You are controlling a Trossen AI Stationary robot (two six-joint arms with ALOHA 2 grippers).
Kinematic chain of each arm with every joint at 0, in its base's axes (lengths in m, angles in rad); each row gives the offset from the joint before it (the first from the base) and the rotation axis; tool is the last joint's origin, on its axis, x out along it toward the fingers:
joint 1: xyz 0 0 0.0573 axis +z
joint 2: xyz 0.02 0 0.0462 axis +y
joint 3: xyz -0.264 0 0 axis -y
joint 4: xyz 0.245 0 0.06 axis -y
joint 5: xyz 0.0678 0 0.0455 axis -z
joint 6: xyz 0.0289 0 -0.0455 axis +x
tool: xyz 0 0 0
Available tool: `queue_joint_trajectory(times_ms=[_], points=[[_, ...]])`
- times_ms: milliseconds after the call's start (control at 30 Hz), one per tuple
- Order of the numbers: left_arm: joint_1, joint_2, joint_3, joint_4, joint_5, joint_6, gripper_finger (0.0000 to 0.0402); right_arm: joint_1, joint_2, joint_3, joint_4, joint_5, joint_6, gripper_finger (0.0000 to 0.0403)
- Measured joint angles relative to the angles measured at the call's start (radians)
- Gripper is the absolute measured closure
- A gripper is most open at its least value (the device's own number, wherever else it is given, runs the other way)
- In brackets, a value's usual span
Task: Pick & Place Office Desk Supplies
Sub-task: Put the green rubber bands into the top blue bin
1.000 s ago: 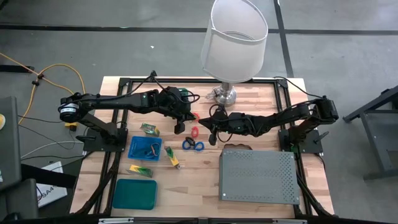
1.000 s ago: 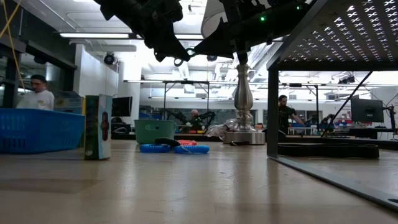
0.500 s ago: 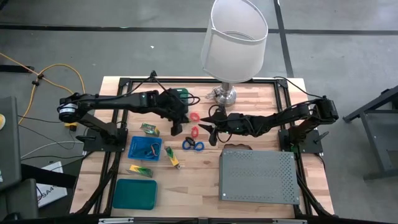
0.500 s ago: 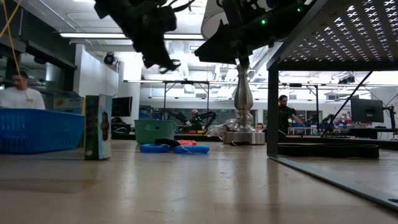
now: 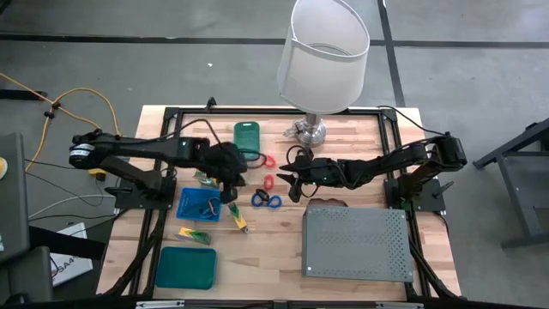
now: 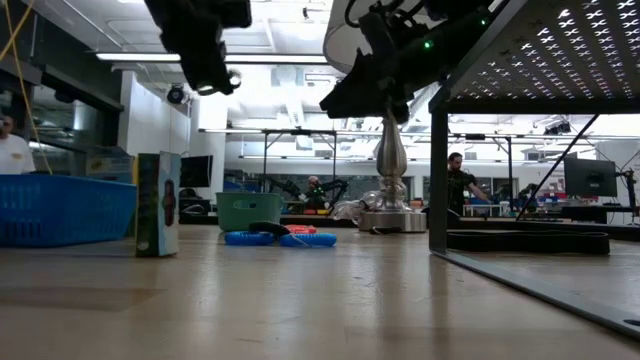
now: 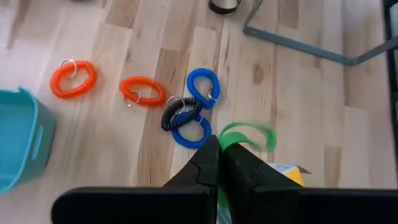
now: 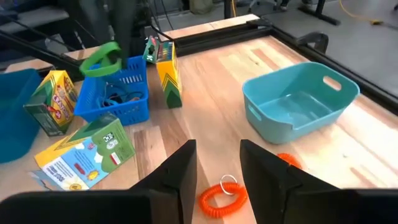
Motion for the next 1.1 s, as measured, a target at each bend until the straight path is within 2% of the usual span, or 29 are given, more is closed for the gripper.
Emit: queue_joint_trajectory(times_ms=[333,533,800,967,1100], points=[[-0.222,-0.015,0.000,-0.049,-0.184,-0.157,0.0399,0.000,0.000,0.000,0.003,0.000,0.006,0.0292],[-0.390,-0.015,0.000,-0.089,-0.341,-0.340,0.0399,0.000,0.000,0.000,0.003,0.000,0.006,0.0292],[-0.640,0.007,-0.013,-0.198,-0.574,-0.680,0.0399,0.000,0.000,0.000,0.004,0.000,0.006,0.0293],[-0.739,0.010,-0.072,-0.204,-0.590,-0.842,0.0399,0.000,0.000,0.000,0.004,0.000,0.006,0.0293],[-0.775,0.010,-0.094,-0.331,-0.597,-1.012,0.0399,0.000,0.000,0.000,0.004,0.000,0.006,0.0293]])
